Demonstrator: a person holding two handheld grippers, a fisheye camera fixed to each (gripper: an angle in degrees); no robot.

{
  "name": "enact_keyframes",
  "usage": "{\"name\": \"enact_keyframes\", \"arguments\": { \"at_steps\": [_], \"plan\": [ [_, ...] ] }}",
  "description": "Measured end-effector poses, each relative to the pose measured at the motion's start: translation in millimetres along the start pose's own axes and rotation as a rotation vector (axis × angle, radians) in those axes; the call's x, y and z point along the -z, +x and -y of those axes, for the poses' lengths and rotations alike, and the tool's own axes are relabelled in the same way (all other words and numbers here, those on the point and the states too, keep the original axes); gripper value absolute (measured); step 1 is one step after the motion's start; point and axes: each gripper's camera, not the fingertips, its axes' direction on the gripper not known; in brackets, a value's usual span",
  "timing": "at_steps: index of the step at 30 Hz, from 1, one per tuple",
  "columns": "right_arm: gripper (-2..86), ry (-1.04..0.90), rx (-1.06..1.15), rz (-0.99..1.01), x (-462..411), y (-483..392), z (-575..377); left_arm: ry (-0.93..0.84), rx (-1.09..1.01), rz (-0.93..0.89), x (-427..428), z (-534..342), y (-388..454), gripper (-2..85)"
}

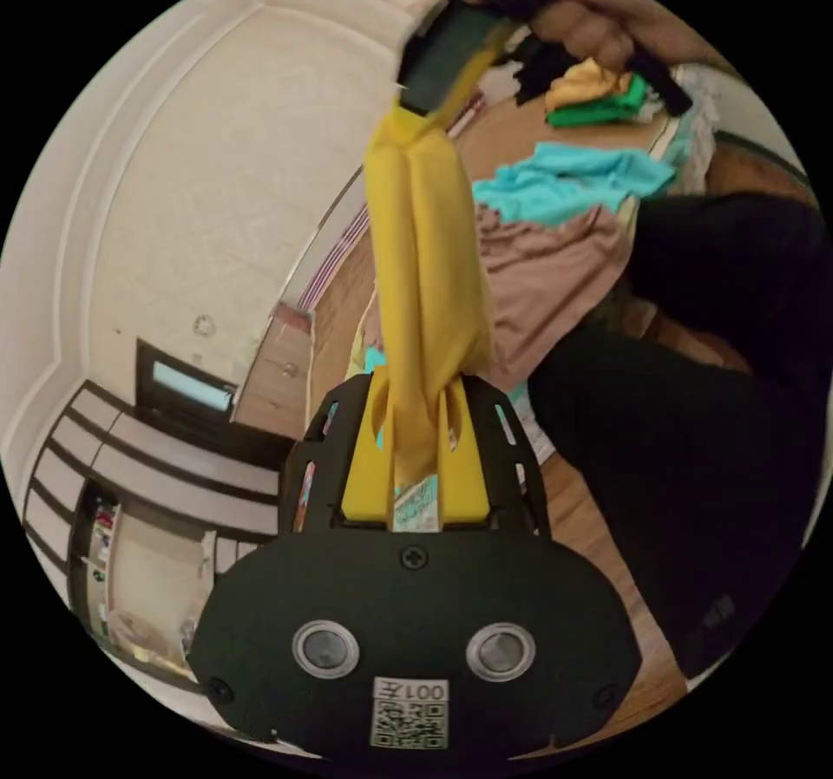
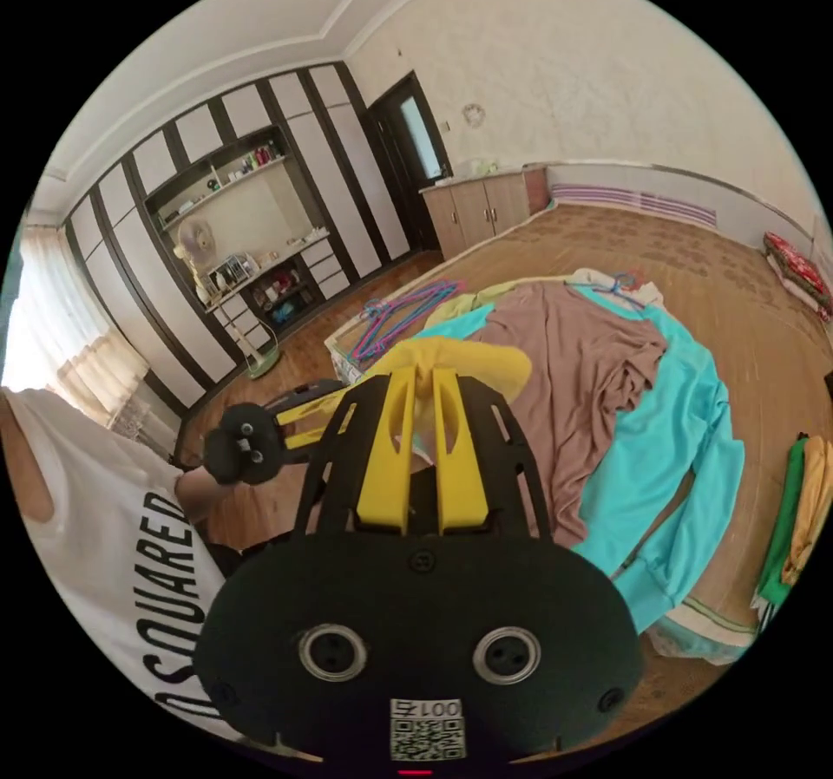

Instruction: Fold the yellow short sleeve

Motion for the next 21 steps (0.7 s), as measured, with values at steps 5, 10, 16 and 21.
{"name": "enact_keyframes", "arguments": {
  "at_steps": [5,10,16,21],
  "plan": [
    [1.4,0.128,-0.034,-0.058,89.4,32.9,-32.6,0.202,-0.134,-0.225,39.3,77.0,-12.6,6.8],
    [1.3,0.164,-0.045,-0.358,179.1,107.2,-64.2,0.304,-0.304,-0.307,12.5,238.0,32.9,6.5],
    [1.4,0.214,0.007,-0.749,297.5,216.6,-78.8,0.424,-0.313,-0.237,7.2,454.5,99.0,6.4],
    [1.6,0.211,-0.11,-0.887,382.0,300.9,-135.5,0.493,-0.361,-0.246,9.1,562.9,214.9,6.5]
  ]
}}
